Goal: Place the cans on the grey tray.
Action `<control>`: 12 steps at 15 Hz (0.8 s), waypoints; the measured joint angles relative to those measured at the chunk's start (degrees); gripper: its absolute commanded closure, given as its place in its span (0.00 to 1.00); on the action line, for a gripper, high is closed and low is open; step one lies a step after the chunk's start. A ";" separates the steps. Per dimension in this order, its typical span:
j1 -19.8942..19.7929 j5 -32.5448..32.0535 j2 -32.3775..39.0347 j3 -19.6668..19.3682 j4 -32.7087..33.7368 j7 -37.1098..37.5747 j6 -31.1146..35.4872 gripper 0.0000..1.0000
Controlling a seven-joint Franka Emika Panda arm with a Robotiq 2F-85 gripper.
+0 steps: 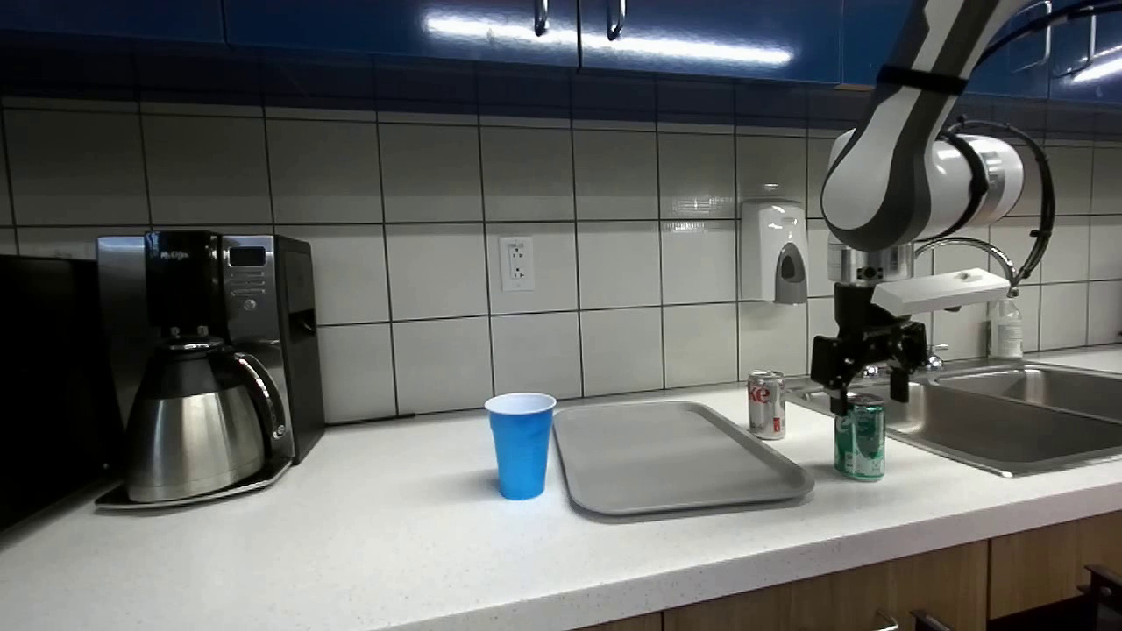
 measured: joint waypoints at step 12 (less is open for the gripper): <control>-0.05 0.36 6.24 -0.08 2.81 0.26 2.56 0.00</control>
